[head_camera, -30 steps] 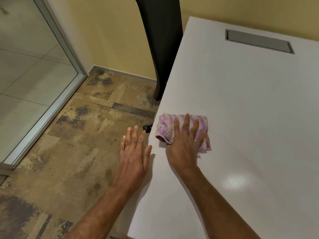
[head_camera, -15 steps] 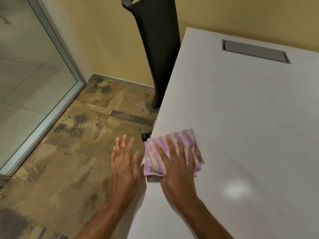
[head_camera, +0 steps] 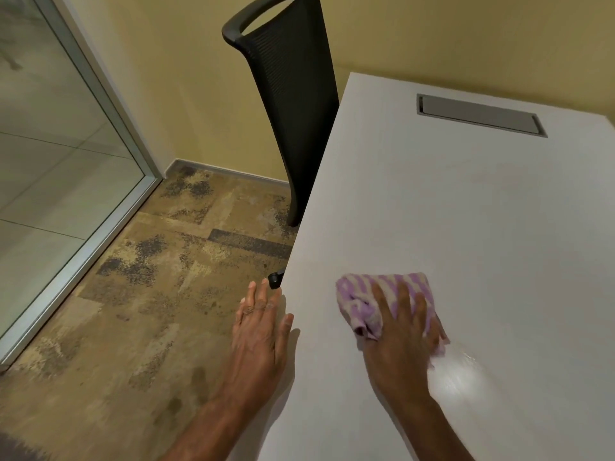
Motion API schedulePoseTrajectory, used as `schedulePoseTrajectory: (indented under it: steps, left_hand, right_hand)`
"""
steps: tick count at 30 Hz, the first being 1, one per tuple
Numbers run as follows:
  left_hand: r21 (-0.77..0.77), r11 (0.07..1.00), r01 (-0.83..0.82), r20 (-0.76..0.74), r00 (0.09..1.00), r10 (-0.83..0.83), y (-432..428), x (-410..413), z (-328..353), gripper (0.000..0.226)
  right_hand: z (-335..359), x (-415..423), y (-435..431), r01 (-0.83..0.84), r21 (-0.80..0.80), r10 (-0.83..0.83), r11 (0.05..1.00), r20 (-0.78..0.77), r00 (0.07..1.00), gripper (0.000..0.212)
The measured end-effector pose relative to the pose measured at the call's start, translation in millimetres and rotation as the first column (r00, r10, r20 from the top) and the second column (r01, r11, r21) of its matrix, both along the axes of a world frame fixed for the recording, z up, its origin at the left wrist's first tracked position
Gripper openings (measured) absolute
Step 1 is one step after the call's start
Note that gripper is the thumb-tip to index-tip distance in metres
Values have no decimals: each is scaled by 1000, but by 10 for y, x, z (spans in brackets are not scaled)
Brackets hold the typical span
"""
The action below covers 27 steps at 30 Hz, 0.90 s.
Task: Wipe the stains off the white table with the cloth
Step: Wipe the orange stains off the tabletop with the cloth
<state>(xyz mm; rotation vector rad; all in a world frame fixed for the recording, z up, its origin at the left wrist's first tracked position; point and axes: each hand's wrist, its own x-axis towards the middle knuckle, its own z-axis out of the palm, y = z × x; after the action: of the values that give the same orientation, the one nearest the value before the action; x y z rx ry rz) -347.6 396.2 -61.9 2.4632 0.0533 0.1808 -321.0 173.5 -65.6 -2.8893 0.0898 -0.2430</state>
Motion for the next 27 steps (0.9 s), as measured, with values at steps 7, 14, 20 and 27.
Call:
schedulePoseTrajectory:
  steps: [7, 14, 20, 27]
  left_hand:
    - [-68, 997, -39, 29, 999, 41, -124, 87, 42, 60]
    - [-153, 980, -127, 57, 989, 137, -74, 136, 173, 59]
    - [-211, 952, -222, 31, 972, 233, -93, 252, 332, 63]
    - [-158, 976, -150, -13, 989, 150, -293, 212, 385, 65]
  right_hand:
    - [-62, 685, 404, -113, -59, 111, 992, -42, 993, 98]
    - [61, 688, 822, -251, 29, 252, 968, -128, 959, 83]
    - [69, -28, 1027, -459, 106, 461, 882, 7, 888, 71]
    - [-134, -517, 739, -428, 25, 425, 903, 84, 901, 38]
